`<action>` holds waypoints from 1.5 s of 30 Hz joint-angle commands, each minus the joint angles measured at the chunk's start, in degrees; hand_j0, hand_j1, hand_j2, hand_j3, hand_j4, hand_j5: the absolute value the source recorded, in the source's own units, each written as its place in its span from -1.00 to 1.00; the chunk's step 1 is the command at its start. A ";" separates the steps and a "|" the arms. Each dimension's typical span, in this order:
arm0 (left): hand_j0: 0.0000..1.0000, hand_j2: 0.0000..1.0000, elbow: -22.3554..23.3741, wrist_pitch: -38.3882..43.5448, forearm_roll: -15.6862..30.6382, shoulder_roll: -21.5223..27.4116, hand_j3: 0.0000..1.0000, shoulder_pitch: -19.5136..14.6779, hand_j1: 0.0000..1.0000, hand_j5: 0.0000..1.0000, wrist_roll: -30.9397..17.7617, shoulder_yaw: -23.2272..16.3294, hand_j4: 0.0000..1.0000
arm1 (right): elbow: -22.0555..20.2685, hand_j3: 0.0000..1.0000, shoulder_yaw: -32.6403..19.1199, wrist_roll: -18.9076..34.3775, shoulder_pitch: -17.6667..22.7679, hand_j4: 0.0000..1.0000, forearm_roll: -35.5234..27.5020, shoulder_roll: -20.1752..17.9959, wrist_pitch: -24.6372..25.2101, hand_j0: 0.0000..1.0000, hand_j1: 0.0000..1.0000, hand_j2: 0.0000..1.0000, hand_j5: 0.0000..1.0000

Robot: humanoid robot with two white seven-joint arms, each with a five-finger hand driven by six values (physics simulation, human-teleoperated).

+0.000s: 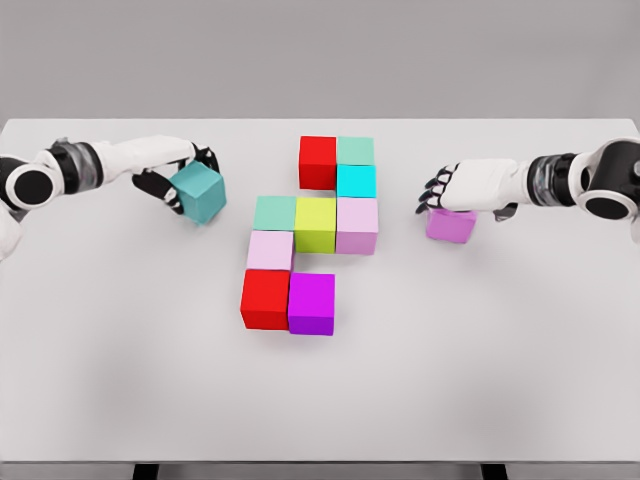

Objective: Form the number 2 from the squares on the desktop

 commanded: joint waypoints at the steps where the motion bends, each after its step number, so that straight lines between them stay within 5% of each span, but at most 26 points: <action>1: -0.22 -0.22 3.01 0.87 0.50 -1.91 -0.22 -0.18 -0.22 -0.22 0.14 0.15 -0.22 | 0.19 1.00 -0.16 0.05 -0.09 1.00 0.22 0.28 0.00 1.00 1.00 1.00 1.00; 22: -0.20 -0.20 6.79 9.75 1.82 -7.97 -0.20 -3.52 -0.20 -0.20 0.58 0.94 -0.20 | 0.81 1.00 0.28 0.05 -0.44 1.00 1.19 1.25 0.00 1.00 1.00 1.00 1.00; 27: -0.18 -0.18 11.19 9.75 1.82 -11.40 -0.18 -4.84 -0.18 -0.18 1.37 1.29 -0.18 | 0.90 0.54 0.37 0.05 -0.27 0.54 1.10 1.25 0.00 0.54 0.54 0.54 0.54; 32: -0.18 -0.18 14.79 9.75 3.05 -14.57 -0.18 -6.33 -0.18 -0.18 1.37 1.38 -0.18 | 0.90 0.32 0.19 0.05 -0.09 0.32 0.84 1.16 0.00 0.32 0.32 0.32 0.32; 45: -0.15 -0.15 15.14 15.29 4.37 -18.79 -0.15 -7.30 -0.15 -0.15 3.04 1.46 -0.15 | 0.90 0.33 -2.53 0.05 0.53 0.33 -0.04 0.72 0.00 0.33 0.33 0.33 0.33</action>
